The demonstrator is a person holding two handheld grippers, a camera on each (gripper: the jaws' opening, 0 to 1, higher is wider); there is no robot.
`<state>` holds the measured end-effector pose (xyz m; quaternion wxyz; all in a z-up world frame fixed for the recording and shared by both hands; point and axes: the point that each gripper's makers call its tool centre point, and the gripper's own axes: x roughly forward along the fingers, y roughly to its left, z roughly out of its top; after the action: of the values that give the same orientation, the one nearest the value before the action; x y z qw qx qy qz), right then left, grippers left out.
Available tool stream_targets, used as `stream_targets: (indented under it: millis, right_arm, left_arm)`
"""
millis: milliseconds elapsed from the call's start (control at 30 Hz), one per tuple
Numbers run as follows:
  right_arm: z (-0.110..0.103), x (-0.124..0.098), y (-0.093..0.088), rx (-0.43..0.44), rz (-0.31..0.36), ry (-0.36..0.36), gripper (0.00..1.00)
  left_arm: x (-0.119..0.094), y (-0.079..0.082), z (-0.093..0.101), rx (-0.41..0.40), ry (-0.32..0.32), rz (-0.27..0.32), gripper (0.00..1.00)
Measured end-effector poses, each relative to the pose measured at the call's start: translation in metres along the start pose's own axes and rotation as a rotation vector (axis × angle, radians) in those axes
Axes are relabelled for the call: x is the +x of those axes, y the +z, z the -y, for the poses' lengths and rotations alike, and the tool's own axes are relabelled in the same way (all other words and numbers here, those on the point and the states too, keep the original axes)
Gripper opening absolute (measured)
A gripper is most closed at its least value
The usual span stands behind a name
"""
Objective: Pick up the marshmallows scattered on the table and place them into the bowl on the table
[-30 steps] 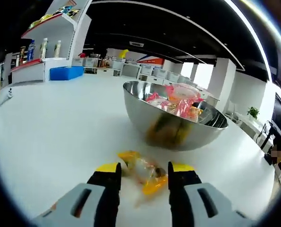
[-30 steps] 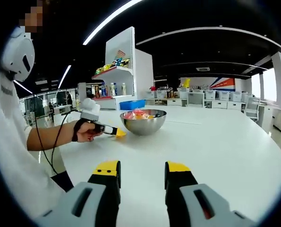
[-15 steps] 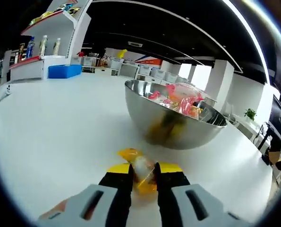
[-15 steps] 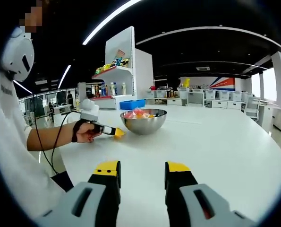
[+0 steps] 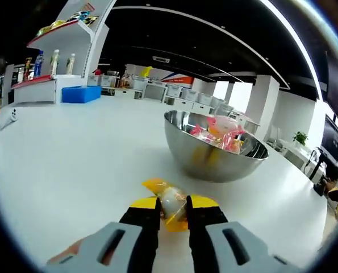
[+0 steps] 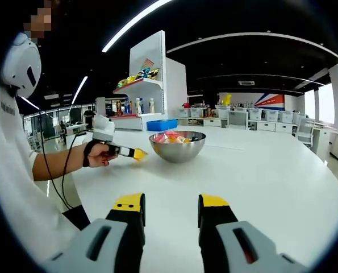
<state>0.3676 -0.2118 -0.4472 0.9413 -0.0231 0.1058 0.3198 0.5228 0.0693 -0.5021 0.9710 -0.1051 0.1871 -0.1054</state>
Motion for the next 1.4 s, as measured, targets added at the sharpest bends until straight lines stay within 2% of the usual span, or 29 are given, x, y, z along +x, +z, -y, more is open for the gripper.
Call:
stream_targets:
  millis: [33, 100, 200, 300, 400, 533, 700, 900, 1100, 1267, 1400]
  right_arm:
    - [-0.001, 0.000, 0.001, -0.002, 0.002, 0.001, 0.37]
    - [-0.002, 0.002, 0.003, -0.005, 0.004, 0.001, 0.37]
    - [-0.006, 0.004, 0.003, -0.011, 0.002, 0.008, 0.37]
    - [-0.008, 0.006, 0.002, -0.013, 0.001, 0.015, 0.37]
    - [-0.010, 0.007, 0.002, -0.015, 0.001, 0.021, 0.37]
    - [-0.015, 0.013, -0.002, -0.009, 0.000, 0.033, 0.37]
    - [-0.022, 0.020, -0.006, -0.003, -0.002, 0.053, 0.37]
    - [-0.023, 0.024, -0.006, -0.002, 0.005, 0.063, 0.37]
    - [-0.020, 0.024, -0.005, 0.001, 0.012, 0.057, 0.37]
    - [-0.019, 0.024, -0.008, 0.003, 0.013, 0.052, 0.37]
    - [-0.019, 0.022, -0.009, 0.004, 0.014, 0.049, 0.37]
  left_arm:
    - [-0.004, 0.003, -0.002, 0.013, 0.000, 0.010, 0.20]
    - [-0.011, 0.010, -0.012, 0.091, 0.021, 0.032, 0.20]
    - [-0.026, 0.015, -0.020, 0.092, 0.005, 0.049, 0.20]
    - [-0.037, 0.027, -0.015, 0.115, -0.061, 0.119, 0.20]
    - [-0.055, 0.036, -0.008, 0.183, -0.121, 0.177, 0.20]
    - [-0.074, 0.038, -0.008, 0.227, -0.152, 0.222, 0.20]
    - [-0.095, 0.050, -0.004, 0.252, -0.204, 0.314, 0.20]
    - [-0.120, 0.060, 0.008, 0.296, -0.282, 0.396, 0.20]
    - [-0.136, 0.063, 0.011, 0.317, -0.304, 0.420, 0.20]
    - [-0.139, 0.062, 0.014, 0.342, -0.311, 0.423, 0.20]
    - [-0.141, 0.069, 0.017, 0.343, -0.308, 0.438, 0.20]
